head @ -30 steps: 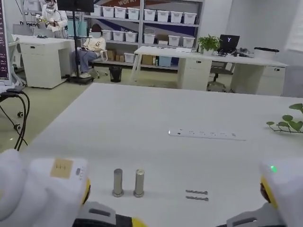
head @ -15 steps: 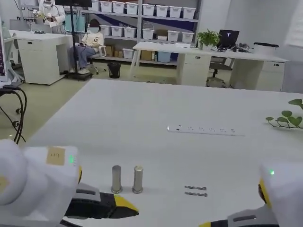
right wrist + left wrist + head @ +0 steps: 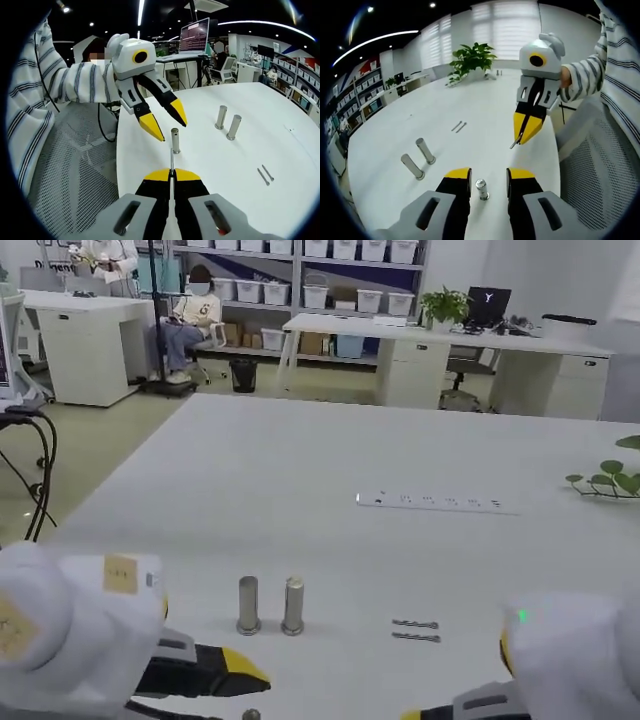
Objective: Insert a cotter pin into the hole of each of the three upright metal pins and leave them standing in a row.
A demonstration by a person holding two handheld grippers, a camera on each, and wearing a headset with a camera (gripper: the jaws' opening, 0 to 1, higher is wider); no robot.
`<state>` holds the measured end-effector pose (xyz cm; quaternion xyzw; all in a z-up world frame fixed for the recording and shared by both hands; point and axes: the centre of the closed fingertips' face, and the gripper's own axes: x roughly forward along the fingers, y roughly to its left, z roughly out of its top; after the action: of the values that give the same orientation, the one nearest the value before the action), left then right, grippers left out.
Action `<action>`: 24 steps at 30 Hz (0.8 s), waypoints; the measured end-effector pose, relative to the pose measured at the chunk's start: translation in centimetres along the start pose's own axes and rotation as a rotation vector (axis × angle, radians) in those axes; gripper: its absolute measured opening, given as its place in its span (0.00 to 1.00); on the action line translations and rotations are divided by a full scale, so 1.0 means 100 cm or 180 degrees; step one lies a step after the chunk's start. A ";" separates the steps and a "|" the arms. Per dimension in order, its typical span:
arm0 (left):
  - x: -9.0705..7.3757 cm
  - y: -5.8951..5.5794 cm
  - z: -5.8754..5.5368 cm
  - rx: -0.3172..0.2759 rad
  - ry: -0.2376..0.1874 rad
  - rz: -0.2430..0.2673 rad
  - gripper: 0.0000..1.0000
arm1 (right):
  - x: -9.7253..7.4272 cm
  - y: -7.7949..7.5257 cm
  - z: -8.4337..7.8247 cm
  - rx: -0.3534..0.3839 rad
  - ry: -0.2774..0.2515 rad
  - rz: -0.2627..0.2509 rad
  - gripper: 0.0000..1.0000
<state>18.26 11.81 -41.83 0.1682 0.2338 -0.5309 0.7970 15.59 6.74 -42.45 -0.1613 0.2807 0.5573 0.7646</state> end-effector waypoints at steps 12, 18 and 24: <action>0.001 0.006 -0.012 0.0011 0.0101 -0.0040 0.17 | 0.022 -0.004 0.009 -0.0117 0.0127 0.0104 0.00; 0.003 0.008 -0.019 0.0040 0.0161 -0.0035 0.15 | 0.031 -0.005 0.010 -0.0156 0.0189 0.0145 0.00; 0.002 0.010 -0.019 0.0006 0.0116 -0.0033 0.06 | 0.038 -0.006 0.011 -0.0201 0.0254 0.0176 0.00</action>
<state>18.85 13.04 -43.53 0.1774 0.2486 -0.5321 0.7896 17.23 10.02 -43.92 -0.1997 0.2977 0.5799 0.7316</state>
